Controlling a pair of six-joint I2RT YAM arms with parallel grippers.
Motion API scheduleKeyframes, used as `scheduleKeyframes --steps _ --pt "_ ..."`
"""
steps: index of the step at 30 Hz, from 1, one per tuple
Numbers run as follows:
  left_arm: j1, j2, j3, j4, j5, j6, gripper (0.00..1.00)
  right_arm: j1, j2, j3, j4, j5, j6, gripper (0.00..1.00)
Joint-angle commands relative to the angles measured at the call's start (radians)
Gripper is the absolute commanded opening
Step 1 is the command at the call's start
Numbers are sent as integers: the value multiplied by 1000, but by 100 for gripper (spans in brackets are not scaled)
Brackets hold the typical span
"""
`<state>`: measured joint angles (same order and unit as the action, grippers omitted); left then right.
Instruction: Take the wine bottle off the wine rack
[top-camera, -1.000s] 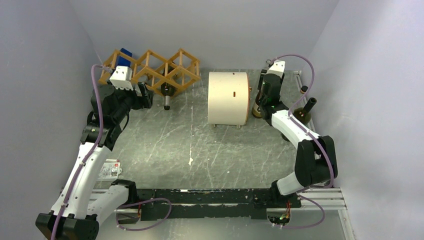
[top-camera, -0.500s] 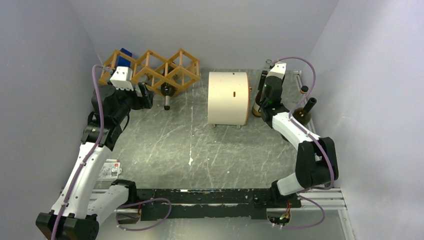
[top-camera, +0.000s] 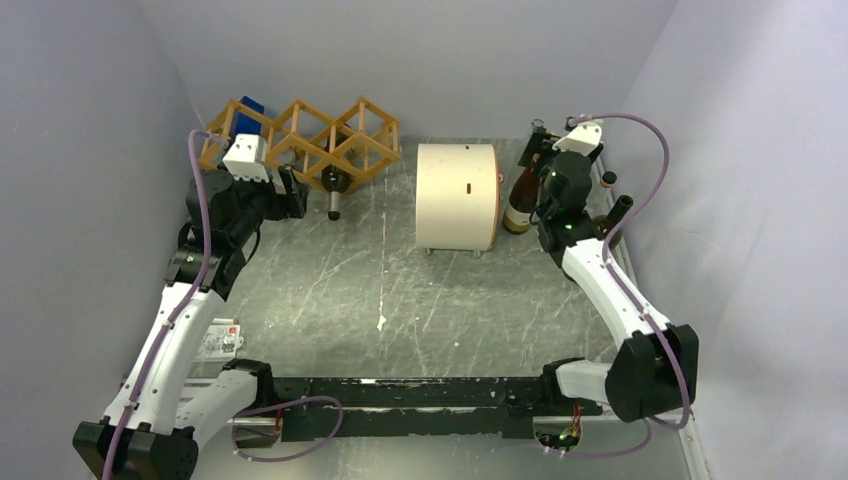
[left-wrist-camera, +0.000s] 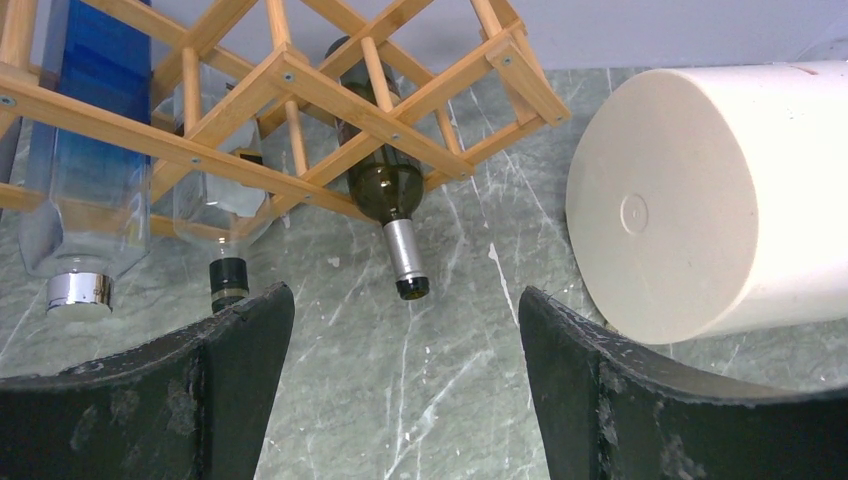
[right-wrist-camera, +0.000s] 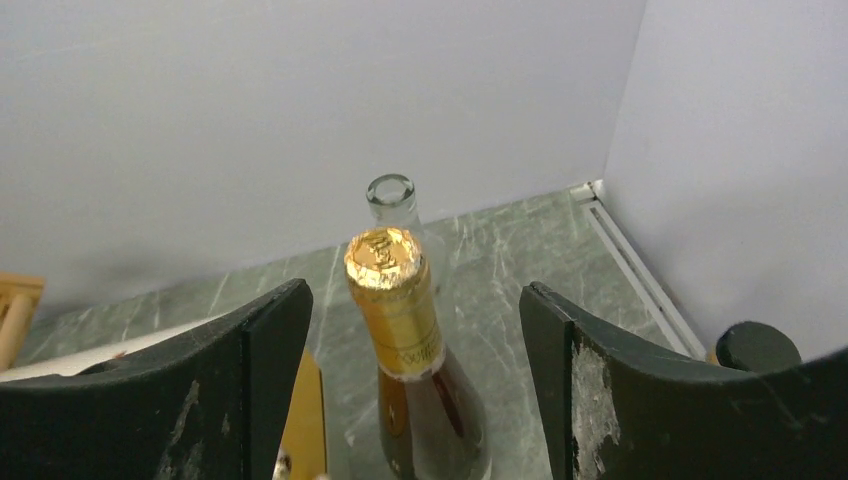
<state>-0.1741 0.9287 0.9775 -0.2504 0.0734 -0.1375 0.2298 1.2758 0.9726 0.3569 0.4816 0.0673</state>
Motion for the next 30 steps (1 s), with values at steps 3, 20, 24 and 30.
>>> scheduleKeyframes --steps 3,20,24,30 --pt "-8 9 -20 48 -16 1 87 -7 -171 17 -174 -125 92 80" --pt "-8 121 -35 61 -14 -22 98 -4 -449 1 -412 -683 134 94" --pt "-8 147 -39 66 1 -23 96 1 -417 23 -413 -742 182 99" --pt "-8 194 -49 81 29 -36 95 138 -369 -25 -293 -750 249 100"
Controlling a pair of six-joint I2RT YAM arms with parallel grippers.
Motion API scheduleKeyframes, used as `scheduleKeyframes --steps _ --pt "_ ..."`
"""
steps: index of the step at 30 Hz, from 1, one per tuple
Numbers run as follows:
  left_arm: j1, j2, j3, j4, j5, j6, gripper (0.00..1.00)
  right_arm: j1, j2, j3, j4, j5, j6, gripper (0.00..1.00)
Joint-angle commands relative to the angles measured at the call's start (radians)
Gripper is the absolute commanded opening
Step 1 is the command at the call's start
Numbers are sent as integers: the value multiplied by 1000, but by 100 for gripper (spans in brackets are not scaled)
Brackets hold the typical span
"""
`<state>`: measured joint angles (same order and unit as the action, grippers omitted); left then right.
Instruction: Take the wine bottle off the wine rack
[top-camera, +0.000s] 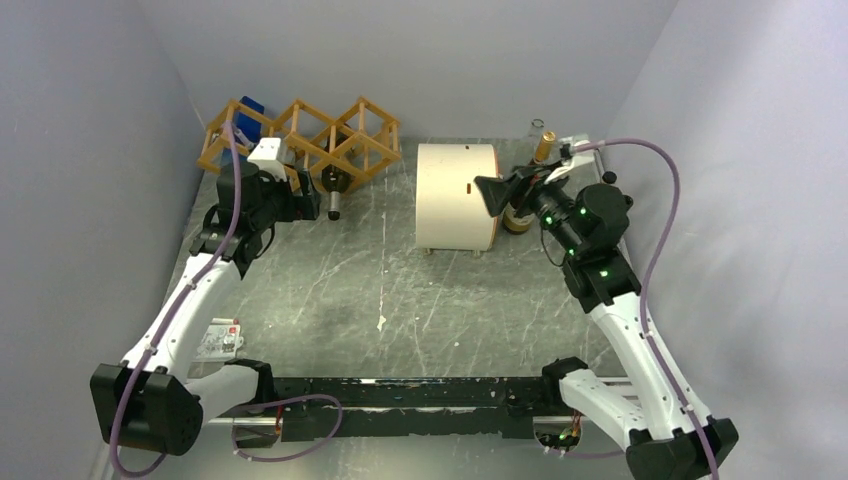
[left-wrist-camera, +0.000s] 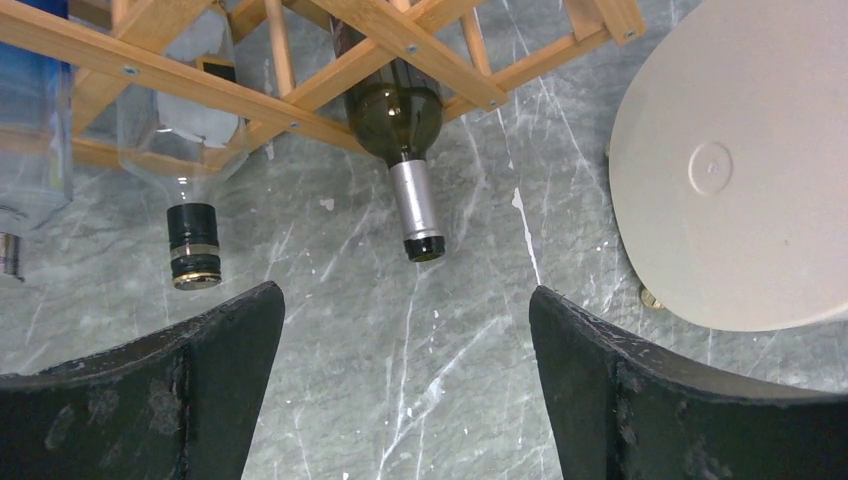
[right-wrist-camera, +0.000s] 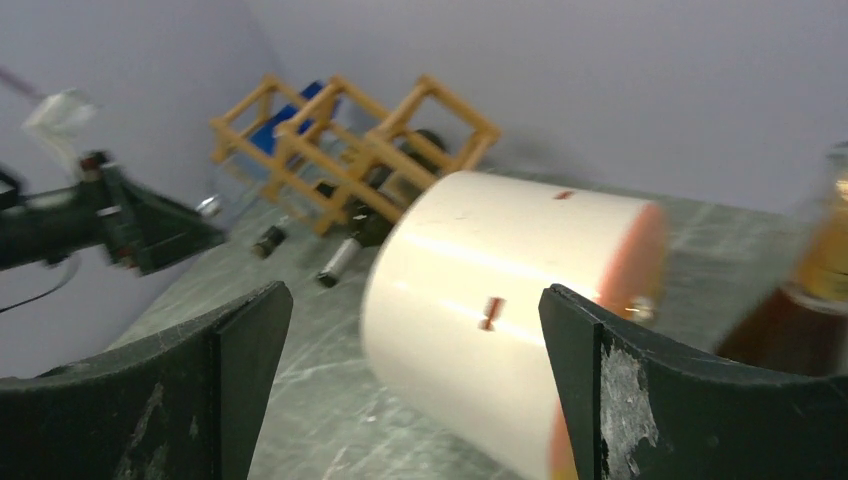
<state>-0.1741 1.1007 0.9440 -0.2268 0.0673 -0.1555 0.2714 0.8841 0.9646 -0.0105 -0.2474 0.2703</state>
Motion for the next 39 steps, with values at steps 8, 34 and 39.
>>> scheduleKeyframes --steps 8,34,39 --pt "-1 143 -39 134 124 -157 98 462 114 32 61 121 -76 100" --pt "50 647 -104 762 291 -470 74 469 -92 -100 -40 317 -296 100" --pt "34 723 -46 753 275 -487 67 469 -101 -115 -25 317 -295 100"
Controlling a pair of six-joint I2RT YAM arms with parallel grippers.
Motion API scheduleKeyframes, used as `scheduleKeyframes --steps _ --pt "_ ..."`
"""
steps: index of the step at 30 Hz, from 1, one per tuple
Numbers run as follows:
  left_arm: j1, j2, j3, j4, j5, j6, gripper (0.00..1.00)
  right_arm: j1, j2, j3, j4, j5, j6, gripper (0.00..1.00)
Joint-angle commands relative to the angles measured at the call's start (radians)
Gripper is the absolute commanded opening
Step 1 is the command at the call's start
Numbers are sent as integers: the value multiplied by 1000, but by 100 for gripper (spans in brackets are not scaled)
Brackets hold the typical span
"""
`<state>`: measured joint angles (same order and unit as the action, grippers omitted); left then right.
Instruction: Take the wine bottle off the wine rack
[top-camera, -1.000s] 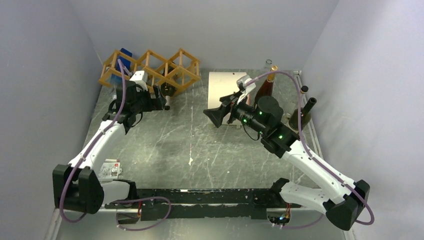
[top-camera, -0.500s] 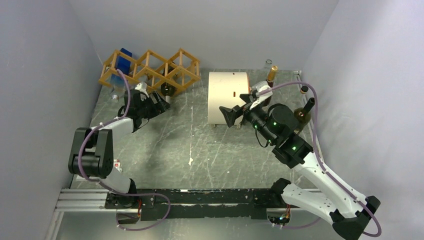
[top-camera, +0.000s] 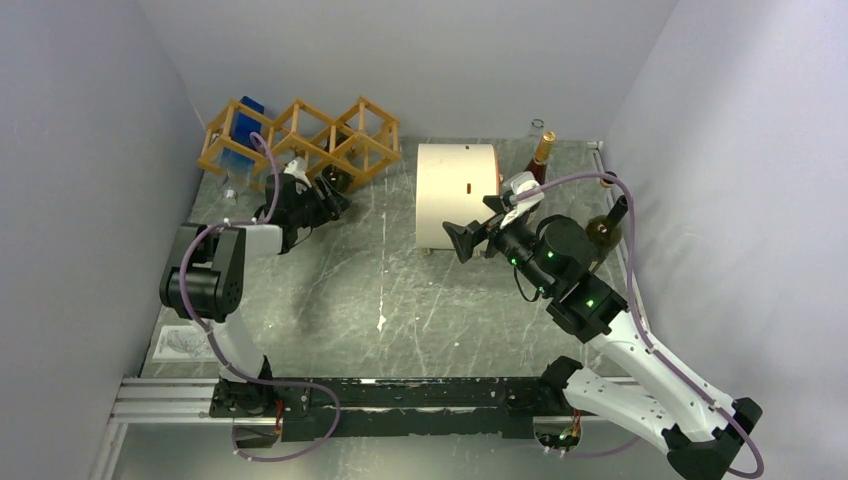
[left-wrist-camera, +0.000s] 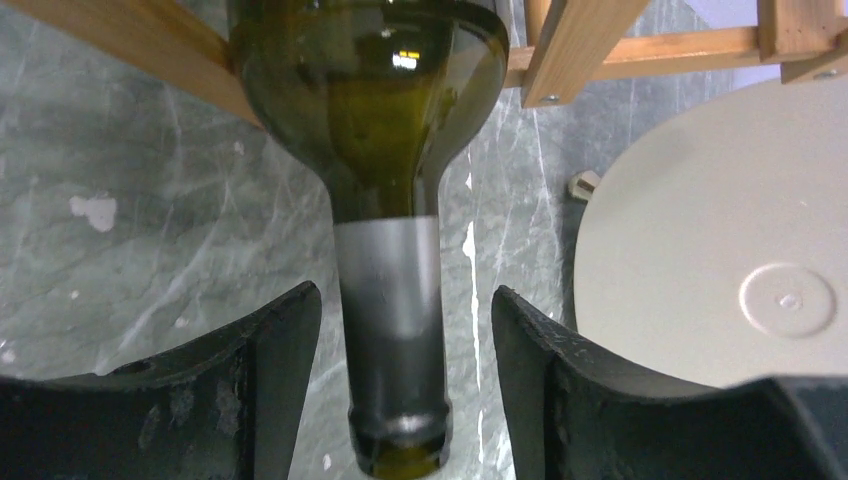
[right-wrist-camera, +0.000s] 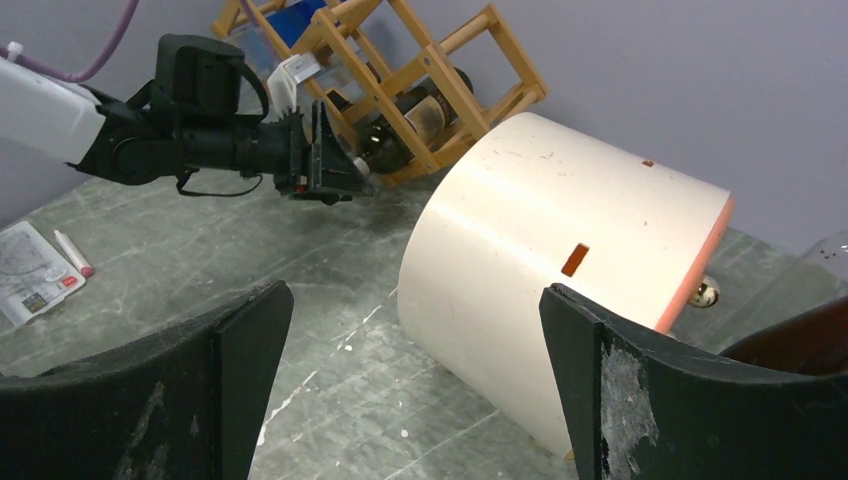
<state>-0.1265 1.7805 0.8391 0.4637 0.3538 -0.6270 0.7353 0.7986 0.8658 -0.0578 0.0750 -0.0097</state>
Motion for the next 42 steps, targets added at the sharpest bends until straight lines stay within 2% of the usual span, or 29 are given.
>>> scheduleKeyframes --steps 1,9,17,22,24,32,42 --pt "-15 53 68 60 -14 -18 67 5 -16 -18 24 -5 -15 100" --pt "-19 69 74 93 -51 -6 57 4 -3 -17 21 -14 -14 100" --pt "-19 52 71 91 -39 -7 31 5 7 -18 23 -9 -16 100" --pt "-15 9 15 146 -8 -35 12 4 7 -20 25 -10 -16 100" --pt "-13 -6 -9 167 1 -50 7 6 9 -24 27 -11 -16 100" --pt "-7 -80 -113 248 19 -86 7 5 14 -25 26 -14 -15 100" --pt "20 -261 -271 230 22 -108 7 5 9 -21 27 -16 -10 100"
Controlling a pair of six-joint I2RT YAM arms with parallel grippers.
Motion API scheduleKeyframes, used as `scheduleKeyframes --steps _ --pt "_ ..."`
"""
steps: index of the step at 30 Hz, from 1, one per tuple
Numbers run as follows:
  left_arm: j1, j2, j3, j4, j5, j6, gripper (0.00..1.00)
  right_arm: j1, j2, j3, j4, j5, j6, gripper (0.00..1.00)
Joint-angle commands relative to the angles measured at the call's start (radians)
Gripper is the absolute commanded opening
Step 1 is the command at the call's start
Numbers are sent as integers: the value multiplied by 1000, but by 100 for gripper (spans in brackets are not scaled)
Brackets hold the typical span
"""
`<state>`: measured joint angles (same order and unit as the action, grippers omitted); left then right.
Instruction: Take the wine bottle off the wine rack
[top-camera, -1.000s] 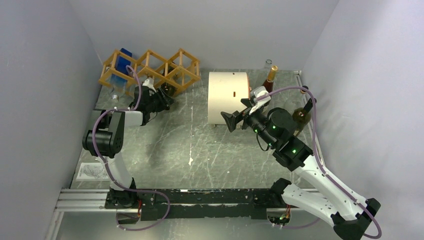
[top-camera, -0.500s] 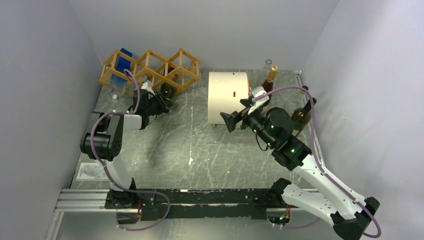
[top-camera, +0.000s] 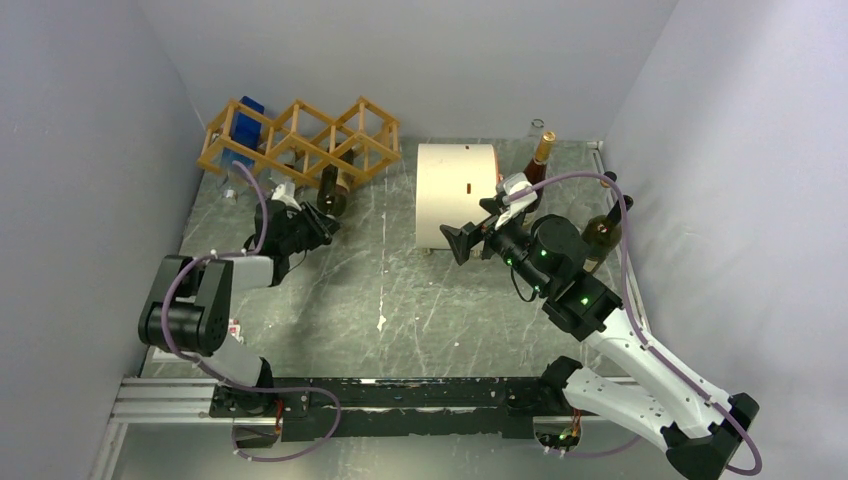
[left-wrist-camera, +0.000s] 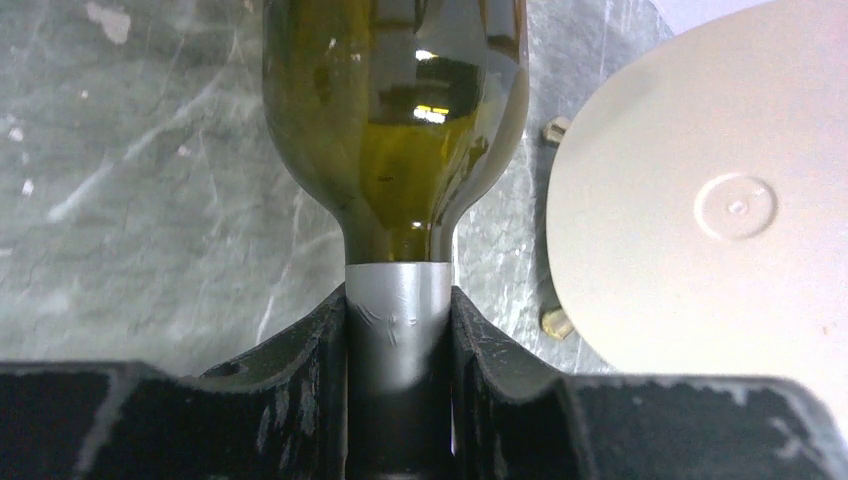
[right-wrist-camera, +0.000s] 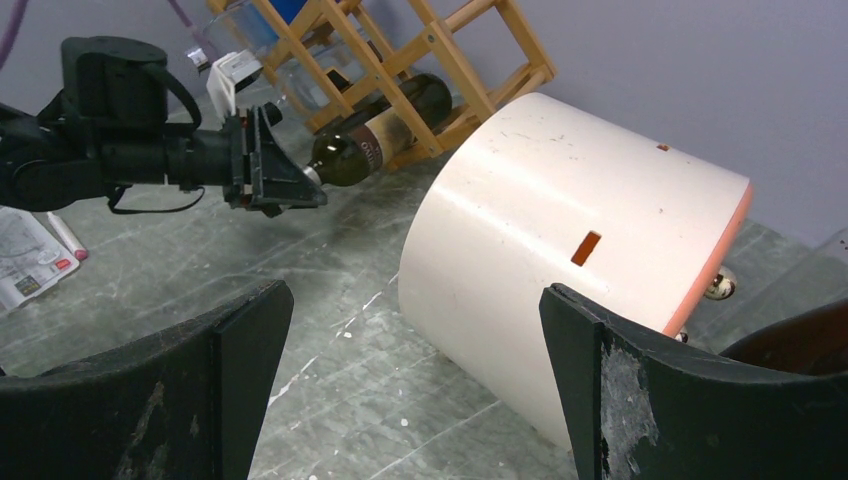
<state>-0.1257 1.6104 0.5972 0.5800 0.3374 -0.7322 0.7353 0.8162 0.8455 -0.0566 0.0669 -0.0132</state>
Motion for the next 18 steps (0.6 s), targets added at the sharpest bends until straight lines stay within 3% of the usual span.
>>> scheduleKeyframes --steps 1,7,18 --pt "24 -110 -45 107 47 -6 7 5 -8 0 26 -9 -7 100" --pt "37 -256 -133 36 78 -20 7 4 -3 5 28 -16 -4 100" --pt "38 -562 -160 -276 80 -49 7 4 20 29 24 -23 2 100"
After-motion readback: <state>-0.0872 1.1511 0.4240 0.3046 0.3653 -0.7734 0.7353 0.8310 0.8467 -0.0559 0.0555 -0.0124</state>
